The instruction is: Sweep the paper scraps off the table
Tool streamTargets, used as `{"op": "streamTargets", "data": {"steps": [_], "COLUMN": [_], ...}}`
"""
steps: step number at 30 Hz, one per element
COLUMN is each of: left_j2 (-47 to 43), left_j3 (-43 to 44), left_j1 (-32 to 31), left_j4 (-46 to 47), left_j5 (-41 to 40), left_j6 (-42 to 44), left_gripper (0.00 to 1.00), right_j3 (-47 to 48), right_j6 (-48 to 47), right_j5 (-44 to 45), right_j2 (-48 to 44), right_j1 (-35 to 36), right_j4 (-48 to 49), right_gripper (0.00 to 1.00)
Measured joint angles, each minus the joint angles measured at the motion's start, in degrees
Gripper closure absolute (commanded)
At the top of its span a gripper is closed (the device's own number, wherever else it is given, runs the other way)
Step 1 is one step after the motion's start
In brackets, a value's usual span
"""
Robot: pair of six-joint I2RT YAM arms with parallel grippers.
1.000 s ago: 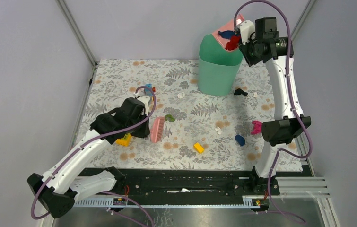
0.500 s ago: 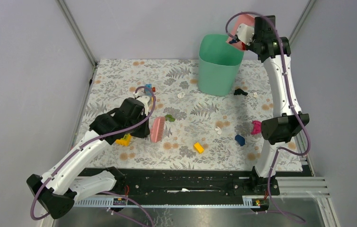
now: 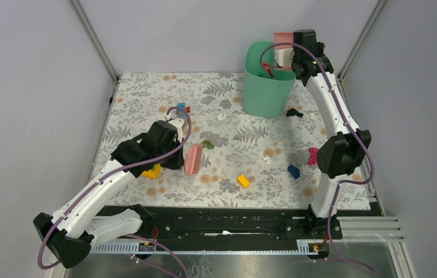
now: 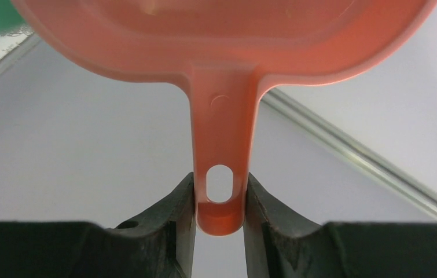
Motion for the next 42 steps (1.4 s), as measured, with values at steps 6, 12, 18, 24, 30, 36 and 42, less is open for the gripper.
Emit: {"op": "streamTargets", "data": {"steps": [6,12,18,24,30,36,42], "left_j2": [0.0,0.0,0.2,1.4,8.5,18.0,28.0], "left_j3": [0.0,0.0,0.0,1.9,10.2,17.7,24.3], "left_j1": [0.0,0.0,0.0,0.0,-0.1,-0.1,-0.1], "left_j4": [0.1,0.1,0.1,-1.5,-5.4,-8.2,-9.4], "left_j5": [0.0,0.0,0.0,-0.7,-5.2,-11.9,-13.5], "left_j6": [0.2,0.4,0.4,0.9,3.1,4.9,5.9], "left_gripper": [1.00,1.00,1.00,1.00,1.00,1.00,1.00], "right_j3": [-2.5,-2.4,-1.3,-2.7,-15.8,-30.4,-38.6], "right_j6": [-5.7,-5.1,-0.1,10.7,22.8,34.9,46.4], "right_j5": [0.7,0.8,-0.6,-6.2,-16.6,-29.9,-39.6], "right_j2": [-0.2,-2.4,-6.3,-14.8,-29.4,-34.4,-27.8], "right_j1": [0.8,0.8,0.8,1.0,2.9,5.4,6.3], "right_j4": [5.4,5.7,4.0,-4.5,-15.1,-27.1,-34.1], "right_gripper": [1.00,1.00,1.00,1.00,1.00,1.00,1.00]}}
